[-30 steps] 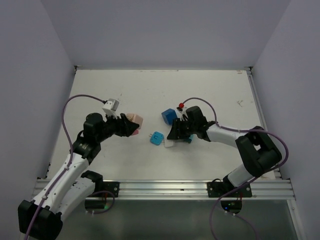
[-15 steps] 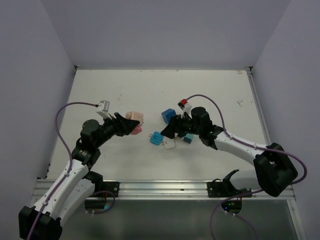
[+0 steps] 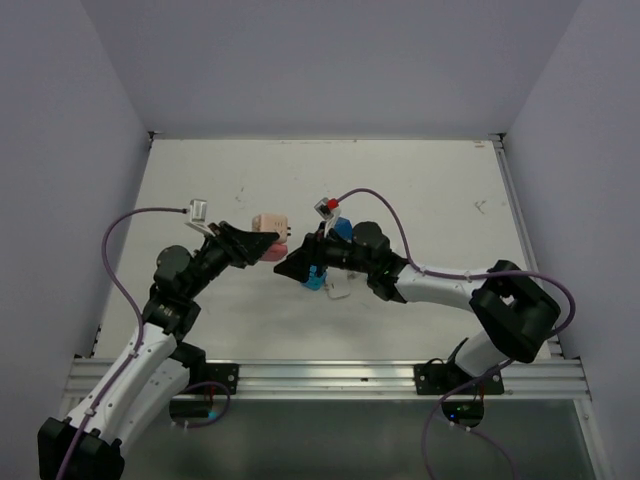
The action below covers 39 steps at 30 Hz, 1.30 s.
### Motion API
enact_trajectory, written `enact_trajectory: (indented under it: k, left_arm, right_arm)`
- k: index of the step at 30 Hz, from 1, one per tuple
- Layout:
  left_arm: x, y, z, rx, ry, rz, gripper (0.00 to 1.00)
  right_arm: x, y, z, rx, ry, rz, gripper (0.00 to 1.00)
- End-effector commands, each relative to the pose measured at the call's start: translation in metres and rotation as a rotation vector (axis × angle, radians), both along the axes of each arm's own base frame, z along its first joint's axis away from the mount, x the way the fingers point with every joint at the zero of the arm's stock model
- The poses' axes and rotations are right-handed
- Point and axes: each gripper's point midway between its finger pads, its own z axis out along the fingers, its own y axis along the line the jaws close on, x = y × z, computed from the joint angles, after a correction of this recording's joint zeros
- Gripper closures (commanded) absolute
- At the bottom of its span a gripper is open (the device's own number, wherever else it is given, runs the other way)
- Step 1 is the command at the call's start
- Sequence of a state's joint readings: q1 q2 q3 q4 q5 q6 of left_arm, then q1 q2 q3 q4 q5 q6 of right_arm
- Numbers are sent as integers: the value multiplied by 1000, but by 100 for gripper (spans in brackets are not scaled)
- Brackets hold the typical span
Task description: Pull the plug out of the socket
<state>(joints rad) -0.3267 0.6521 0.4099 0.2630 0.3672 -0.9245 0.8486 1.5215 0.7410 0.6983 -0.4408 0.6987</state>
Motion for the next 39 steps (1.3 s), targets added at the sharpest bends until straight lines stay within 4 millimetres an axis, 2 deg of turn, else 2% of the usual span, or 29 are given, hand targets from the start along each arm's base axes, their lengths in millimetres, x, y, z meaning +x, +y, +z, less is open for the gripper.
enact_trajectory:
  k: [1,8,10,14,19,20,25,29,33,37,38,39]
  left_arm:
    - [-6,0,36,-89,-114,-13,100]
    - [-7,0,33,-96,-112,-13,100]
    - [-7,0,32,-106,-108,-16,100]
    - [-7,1,31,-112,-118,-7,100]
    - [-4,4,38,-84,-174,16,100]
    - [-4,5,40,-79,-193,19,100]
    - [-7,3,53,-26,-327,0,100]
    - [-14,-2,53,-12,-373,-46,100]
    - [-24,-6,51,-11,-403,-86,100]
    - [-29,-5,48,8,-420,-99,88]
    - [-30,-5,48,12,-423,-100,77]
    - [-31,-6,45,18,-416,-105,71]
  right_arm:
    - [2,18,53,176,-99,35,20]
    - [1,22,67,178,-166,56,25]
    - [-1,23,68,170,-169,68,30]
    - [-6,25,72,179,-168,99,41]
    - [-11,22,69,188,-143,113,63]
    - [-12,22,68,188,-130,115,70]
    - [-18,20,66,186,-101,135,82]
    - [-19,19,64,181,-75,132,94]
    - [-18,19,56,137,-66,132,100]
    - [-21,17,47,67,-62,151,100]
    - [-22,16,51,64,-74,163,100]
    - [-23,16,50,51,-78,168,100]
